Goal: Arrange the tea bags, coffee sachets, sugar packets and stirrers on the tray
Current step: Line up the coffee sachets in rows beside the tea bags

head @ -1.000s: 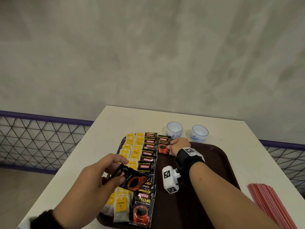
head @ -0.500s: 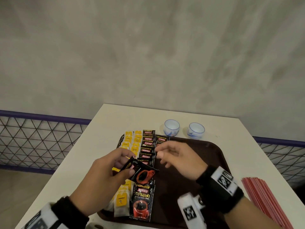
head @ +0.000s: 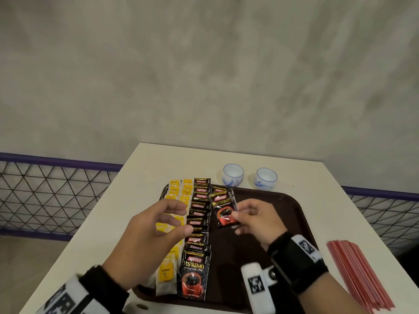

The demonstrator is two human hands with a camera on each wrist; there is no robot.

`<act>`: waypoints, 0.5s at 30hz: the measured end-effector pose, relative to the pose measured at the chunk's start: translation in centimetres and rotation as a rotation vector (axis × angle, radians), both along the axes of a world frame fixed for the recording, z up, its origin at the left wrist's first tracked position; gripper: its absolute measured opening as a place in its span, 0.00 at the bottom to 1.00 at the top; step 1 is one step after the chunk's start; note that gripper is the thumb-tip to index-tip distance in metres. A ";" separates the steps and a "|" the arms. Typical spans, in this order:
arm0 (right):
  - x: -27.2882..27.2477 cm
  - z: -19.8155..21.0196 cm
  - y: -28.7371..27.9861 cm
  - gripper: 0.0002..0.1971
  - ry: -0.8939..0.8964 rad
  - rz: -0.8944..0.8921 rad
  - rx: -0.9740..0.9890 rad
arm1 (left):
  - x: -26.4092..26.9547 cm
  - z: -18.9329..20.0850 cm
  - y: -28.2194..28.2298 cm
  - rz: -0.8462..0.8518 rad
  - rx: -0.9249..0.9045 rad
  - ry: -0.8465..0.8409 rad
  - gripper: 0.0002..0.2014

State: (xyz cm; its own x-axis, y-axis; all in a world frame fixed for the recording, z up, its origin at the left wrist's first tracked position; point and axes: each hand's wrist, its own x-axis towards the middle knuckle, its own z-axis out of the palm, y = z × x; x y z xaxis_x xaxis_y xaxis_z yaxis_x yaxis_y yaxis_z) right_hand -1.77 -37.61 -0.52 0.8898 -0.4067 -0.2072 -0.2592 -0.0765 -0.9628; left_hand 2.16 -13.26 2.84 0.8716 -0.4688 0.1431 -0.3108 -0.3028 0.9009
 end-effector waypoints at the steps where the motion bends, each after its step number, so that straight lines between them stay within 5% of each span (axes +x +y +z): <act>1: 0.9 -0.7 -0.6 0.05 0.057 -0.085 0.011 | 0.0 0.0 0.4 0.014 0.005 0.000 0.13; 9: 6.9 -5.3 -1.0 0.11 0.350 -0.230 -0.175 | -0.4 0.0 2.1 0.059 0.043 0.001 0.11; 15: 8.3 -5.2 -0.5 0.13 0.360 -0.299 -0.254 | -0.3 0.4 2.8 0.077 0.042 0.008 0.12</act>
State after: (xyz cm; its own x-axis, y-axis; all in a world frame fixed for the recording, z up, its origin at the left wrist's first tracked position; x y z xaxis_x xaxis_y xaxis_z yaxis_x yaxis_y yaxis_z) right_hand 6.58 -38.06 -5.71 0.6178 -0.7090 -0.3402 -0.6161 -0.1675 -0.7697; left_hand 1.87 -10.46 3.25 0.9063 -0.4061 0.1174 -0.2780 -0.3634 0.8892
